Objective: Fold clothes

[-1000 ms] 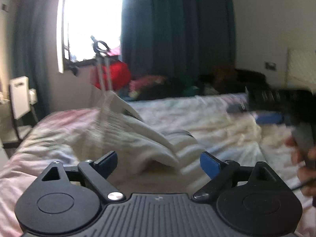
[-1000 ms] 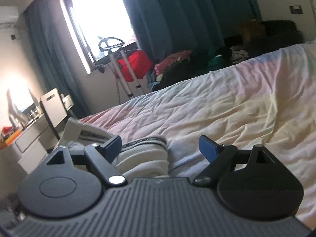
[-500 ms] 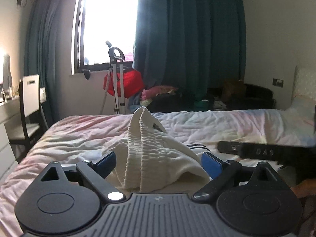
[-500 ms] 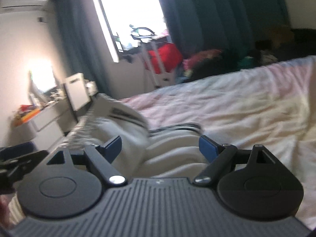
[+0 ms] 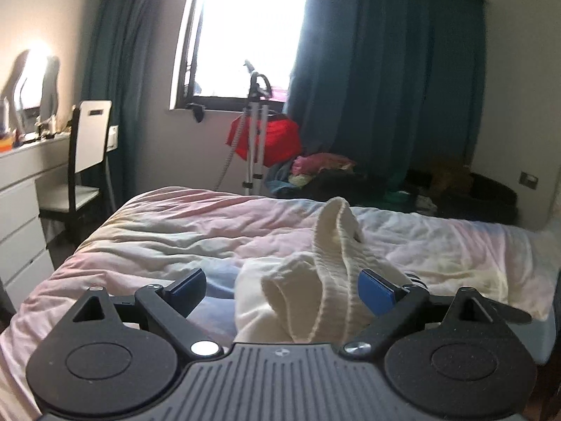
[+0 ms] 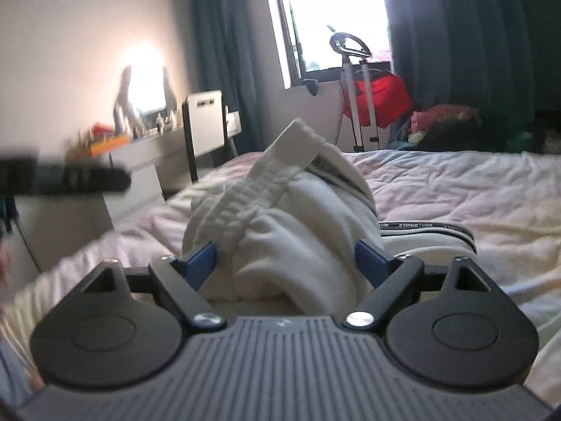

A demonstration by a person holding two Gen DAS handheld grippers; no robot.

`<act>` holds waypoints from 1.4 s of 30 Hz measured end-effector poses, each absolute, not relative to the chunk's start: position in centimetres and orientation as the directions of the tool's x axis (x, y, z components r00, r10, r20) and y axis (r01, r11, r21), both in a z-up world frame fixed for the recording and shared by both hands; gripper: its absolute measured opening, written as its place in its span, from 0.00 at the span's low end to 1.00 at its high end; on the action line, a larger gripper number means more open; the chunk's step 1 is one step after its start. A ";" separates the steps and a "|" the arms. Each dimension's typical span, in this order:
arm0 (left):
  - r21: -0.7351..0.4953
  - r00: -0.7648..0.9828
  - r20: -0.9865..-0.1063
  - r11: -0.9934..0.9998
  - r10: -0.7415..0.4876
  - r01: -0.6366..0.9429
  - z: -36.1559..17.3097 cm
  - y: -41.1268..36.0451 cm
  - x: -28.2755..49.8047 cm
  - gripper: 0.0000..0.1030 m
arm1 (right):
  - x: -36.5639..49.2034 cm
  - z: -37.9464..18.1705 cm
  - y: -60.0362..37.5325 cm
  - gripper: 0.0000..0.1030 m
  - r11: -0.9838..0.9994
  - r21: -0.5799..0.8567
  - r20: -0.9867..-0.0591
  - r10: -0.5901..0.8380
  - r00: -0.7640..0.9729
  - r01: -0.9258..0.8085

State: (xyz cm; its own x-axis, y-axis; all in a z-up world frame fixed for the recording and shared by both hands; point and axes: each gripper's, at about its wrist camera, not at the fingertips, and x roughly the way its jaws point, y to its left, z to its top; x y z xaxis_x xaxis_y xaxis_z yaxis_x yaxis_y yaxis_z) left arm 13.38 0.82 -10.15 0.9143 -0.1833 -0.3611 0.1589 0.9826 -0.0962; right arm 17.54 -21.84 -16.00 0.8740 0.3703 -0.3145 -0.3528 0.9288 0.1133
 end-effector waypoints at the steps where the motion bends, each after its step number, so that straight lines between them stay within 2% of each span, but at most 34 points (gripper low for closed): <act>1: -0.100 0.916 -0.361 0.984 -0.174 0.148 -10.1 1.1 13.4 0.92 | 17.4 -16.0 -21.6 0.86 0.927 0.092 -0.318 0.372 0.872 -0.362; 9: -0.133 0.922 -0.357 0.985 -0.150 0.109 -9.9 1.8 13.3 0.92 | 16.7 -16.7 -19.6 0.86 0.919 -0.144 -0.350 0.299 0.888 -0.366; 11: -0.138 0.920 -0.364 0.985 -0.146 0.102 -10.1 1.7 13.3 0.92 | 16.5 -16.6 -19.5 0.84 0.924 -0.162 -0.345 0.276 0.897 -0.347; 18: -0.152 0.905 -0.405 0.985 -0.135 0.079 -11.1 1.0 13.5 0.93 | 16.8 -15.0 -23.1 0.84 0.985 -0.010 -0.331 0.158 0.930 -0.171; 22: -0.115 0.902 -0.413 0.990 -0.122 0.081 -11.5 -0.1 13.3 0.93 | 17.3 -15.4 -26.4 0.84 0.985 0.144 -0.367 0.145 0.919 -0.098; 30: -0.076 0.894 -0.432 0.993 -0.117 0.093 -12.1 -0.9 12.9 0.93 | 17.3 -17.0 -31.0 0.84 0.944 0.312 -0.420 0.036 0.907 0.107; 35: -0.062 0.889 -0.440 0.992 -0.130 0.114 -12.4 -1.4 12.9 0.93 | 17.4 -18.2 -33.3 0.84 0.906 0.366 -0.479 -0.011 0.878 0.211; 42: -0.030 0.875 -0.459 0.987 -0.152 0.156 -13.0 -2.1 12.8 0.93 | 16.6 -18.0 -35.3 0.84 0.856 0.420 -0.481 -0.071 0.874 0.301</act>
State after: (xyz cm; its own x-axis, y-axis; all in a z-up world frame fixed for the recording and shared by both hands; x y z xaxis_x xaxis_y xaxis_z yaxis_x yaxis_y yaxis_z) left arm 12.78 -2.13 -12.96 0.8754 -0.1520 -0.4589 0.1556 0.9874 -0.0303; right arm 16.61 -35.33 -18.04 0.8736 -0.0709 -0.4814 0.3007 0.8565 0.4196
